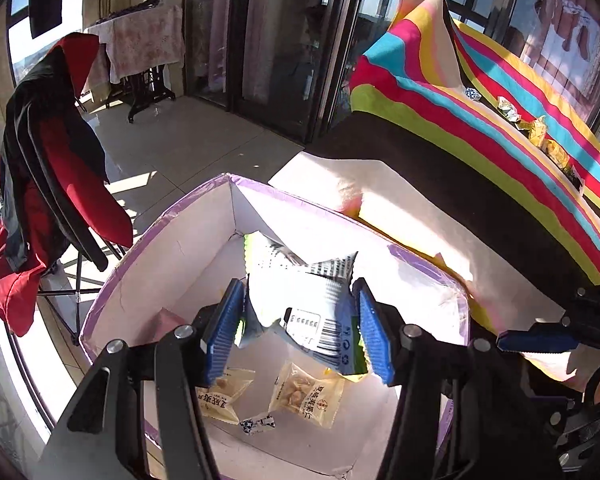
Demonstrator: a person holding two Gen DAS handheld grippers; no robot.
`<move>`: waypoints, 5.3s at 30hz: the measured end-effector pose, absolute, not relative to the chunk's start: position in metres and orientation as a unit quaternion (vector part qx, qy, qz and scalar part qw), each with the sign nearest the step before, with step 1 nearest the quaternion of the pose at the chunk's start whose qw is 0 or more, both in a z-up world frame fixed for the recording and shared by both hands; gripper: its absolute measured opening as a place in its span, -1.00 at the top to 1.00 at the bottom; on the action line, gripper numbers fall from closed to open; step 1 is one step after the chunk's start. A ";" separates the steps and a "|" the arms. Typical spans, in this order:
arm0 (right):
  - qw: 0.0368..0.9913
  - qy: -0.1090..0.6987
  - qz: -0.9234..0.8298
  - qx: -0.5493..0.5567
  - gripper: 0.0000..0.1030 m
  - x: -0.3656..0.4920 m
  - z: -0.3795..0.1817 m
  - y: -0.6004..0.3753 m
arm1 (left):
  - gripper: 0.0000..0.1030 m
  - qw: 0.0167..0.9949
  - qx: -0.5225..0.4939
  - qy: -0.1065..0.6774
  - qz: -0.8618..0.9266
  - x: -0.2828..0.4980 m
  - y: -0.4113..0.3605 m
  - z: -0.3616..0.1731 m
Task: Organize snacks
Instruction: 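Carry both held packs over the white box and open both tools, then move both tools out of the box back over the snacks, then grasp the pink pack with the right tool while the left tool grasps the yellow bread pack, then carry both held packs into the white box and open both tools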
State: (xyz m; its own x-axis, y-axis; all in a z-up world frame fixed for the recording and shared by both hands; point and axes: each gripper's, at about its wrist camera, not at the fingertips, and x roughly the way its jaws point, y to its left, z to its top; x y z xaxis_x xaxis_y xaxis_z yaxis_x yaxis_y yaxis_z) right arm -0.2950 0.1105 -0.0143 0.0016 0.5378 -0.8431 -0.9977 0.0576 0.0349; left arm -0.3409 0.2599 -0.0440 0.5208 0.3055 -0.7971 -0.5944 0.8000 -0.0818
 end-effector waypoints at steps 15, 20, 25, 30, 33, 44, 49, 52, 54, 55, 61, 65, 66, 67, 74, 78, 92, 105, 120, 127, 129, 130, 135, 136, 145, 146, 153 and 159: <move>0.773 0.335 0.512 -0.171 -0.59 -0.181 0.066 -0.021 | -0.95 0.911 -0.102 0.368 0.156 -0.227 0.182 0.026; 0.826 0.345 0.419 -0.154 -0.68 -0.125 0.067 -0.082 | -0.95 0.915 -0.100 0.389 0.051 -0.145 0.133 0.039; 0.859 0.390 0.317 -0.097 -0.68 -0.056 0.044 -0.147 | -0.95 0.904 -0.132 0.405 0.037 -0.056 0.110 0.033; 0.872 0.428 0.237 -0.018 -0.68 0.006 0.028 -0.197 | -0.95 0.906 -0.124 0.402 0.040 0.012 0.090 0.023; 0.882 0.428 0.198 -0.007 -0.68 0.035 0.025 -0.214 | -0.95 0.900 -0.129 0.414 0.044 0.033 0.089 0.007; 0.877 0.455 0.147 -0.041 -0.68 0.133 0.011 -0.178 | -0.96 0.899 -0.169 0.402 0.038 0.029 0.100 0.008; 0.872 0.472 0.115 -0.062 -0.67 0.182 0.002 -0.160 | -0.96 0.899 -0.171 0.401 0.037 0.030 0.101 0.007; 0.874 0.471 0.112 -0.046 -0.52 0.186 0.002 -0.165 | -0.96 0.899 -0.171 0.401 0.037 0.030 0.100 0.007; 0.876 0.463 0.128 -0.050 0.11 0.171 0.005 -0.168 | -0.96 0.899 -0.171 0.401 0.036 0.030 0.101 0.007; 0.876 0.460 0.133 -0.050 0.31 0.160 0.006 -0.172 | -0.96 0.899 -0.171 0.401 0.036 0.030 0.101 0.007; 0.877 0.440 0.188 -0.043 0.49 0.086 0.009 -0.197 | -0.96 0.899 -0.169 0.402 0.037 0.031 0.101 0.006; 0.881 0.424 0.206 -0.028 0.49 0.064 0.014 -0.209 | -0.96 0.898 -0.159 0.408 0.040 0.034 0.098 0.005; 0.882 0.422 0.208 -0.024 0.48 0.065 0.015 -0.207 | -0.96 0.897 -0.149 0.414 0.044 0.036 0.096 0.005; 0.882 0.422 0.209 -0.024 0.48 0.068 0.015 -0.206 | -0.96 0.895 -0.136 0.422 0.048 0.038 0.092 0.005; 0.881 0.422 0.213 -0.030 0.47 0.066 0.015 -0.201 | -0.96 0.888 -0.031 0.457 0.038 0.091 0.053 0.013; 0.882 0.417 0.216 -0.017 0.45 0.065 0.017 -0.207 | -0.96 0.884 0.084 0.458 0.027 0.136 0.020 0.008; 0.887 0.403 0.226 -0.009 0.46 0.062 0.020 -0.209 | 0.37 0.900 -0.061 0.424 -0.082 0.040 0.045 0.006; 0.886 0.404 0.228 0.027 0.46 0.066 0.019 -0.220 | 0.36 0.898 -0.210 0.378 -0.077 0.009 0.081 0.008; 0.877 0.412 0.247 0.028 0.46 0.021 0.022 -0.196 | 0.36 0.905 -0.229 0.349 -0.079 0.000 0.088 0.014; 0.864 0.410 0.289 0.030 0.46 -0.025 0.026 -0.161 | 0.36 0.910 -0.233 0.333 -0.088 -0.004 0.089 0.017; 0.858 0.414 0.303 0.023 0.46 -0.035 0.027 -0.149 | 0.36 0.914 -0.239 0.316 -0.091 -0.009 0.093 0.020; 0.856 0.414 0.309 0.018 0.46 -0.040 0.027 -0.144 | 0.36 0.914 -0.250 0.305 -0.096 -0.014 0.097 0.022; 0.848 0.414 0.331 -0.004 0.46 -0.057 0.028 -0.128 | 0.36 0.914 -0.302 0.256 -0.090 -0.057 0.126 0.032; 0.847 0.414 0.333 -0.006 0.46 -0.059 0.028 -0.126 | 0.36 0.916 -0.301 0.251 -0.089 -0.068 0.131 0.034; 0.830 0.416 0.372 -0.017 0.46 -0.076 0.028 -0.103 | 0.36 0.930 -0.259 0.260 -0.016 -0.174 0.183 0.032; 0.827 0.415 0.379 -0.023 0.46 -0.080 0.028 -0.097 | 0.36 0.931 -0.255 0.262 -0.008 -0.184 0.188 0.030; 0.799 0.406 0.437 -0.073 0.46 -0.116 0.029 -0.048 | 0.36 0.925 -0.245 0.285 0.050 -0.256 0.218 0.010; 0.756 0.403 0.505 -0.108 0.46 -0.161 0.028 -0.002 | 0.36 0.908 -0.232 0.332 0.106 -0.301 0.240 -0.018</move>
